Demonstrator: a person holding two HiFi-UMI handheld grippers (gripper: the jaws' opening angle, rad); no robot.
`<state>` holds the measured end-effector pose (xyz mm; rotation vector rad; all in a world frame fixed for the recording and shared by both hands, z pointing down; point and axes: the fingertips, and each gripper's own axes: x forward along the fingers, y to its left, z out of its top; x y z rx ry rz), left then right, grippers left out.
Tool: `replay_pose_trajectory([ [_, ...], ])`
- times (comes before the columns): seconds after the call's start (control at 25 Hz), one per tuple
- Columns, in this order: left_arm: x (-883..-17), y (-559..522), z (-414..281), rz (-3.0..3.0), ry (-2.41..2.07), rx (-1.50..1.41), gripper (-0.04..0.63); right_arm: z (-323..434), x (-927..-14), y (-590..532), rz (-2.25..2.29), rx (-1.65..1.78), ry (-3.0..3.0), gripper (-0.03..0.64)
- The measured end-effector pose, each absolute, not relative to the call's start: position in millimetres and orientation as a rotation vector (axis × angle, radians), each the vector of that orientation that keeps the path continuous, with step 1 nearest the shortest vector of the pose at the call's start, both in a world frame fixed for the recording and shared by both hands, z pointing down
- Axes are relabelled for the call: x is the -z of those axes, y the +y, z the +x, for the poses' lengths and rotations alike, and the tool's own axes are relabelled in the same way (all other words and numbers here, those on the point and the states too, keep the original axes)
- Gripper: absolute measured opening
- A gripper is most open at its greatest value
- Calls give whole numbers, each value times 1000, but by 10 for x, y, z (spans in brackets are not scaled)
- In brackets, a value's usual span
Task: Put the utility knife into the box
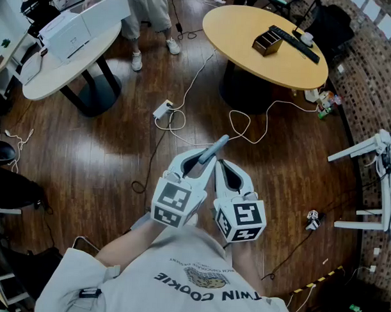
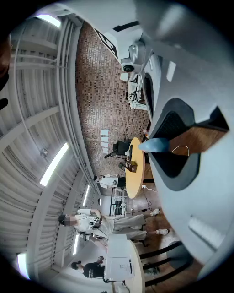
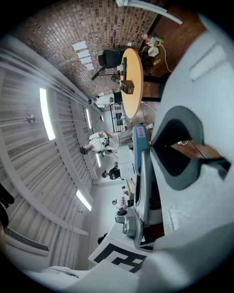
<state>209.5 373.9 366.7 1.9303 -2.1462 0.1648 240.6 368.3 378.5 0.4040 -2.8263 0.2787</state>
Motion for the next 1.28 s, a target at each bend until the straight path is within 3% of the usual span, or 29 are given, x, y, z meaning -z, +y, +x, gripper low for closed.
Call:
replay_pose_trajectory([
  [1.28,-3761,2184,-282,2070,-1957,-87,71,78,-3862,2084,690,-257,-2717,-1],
])
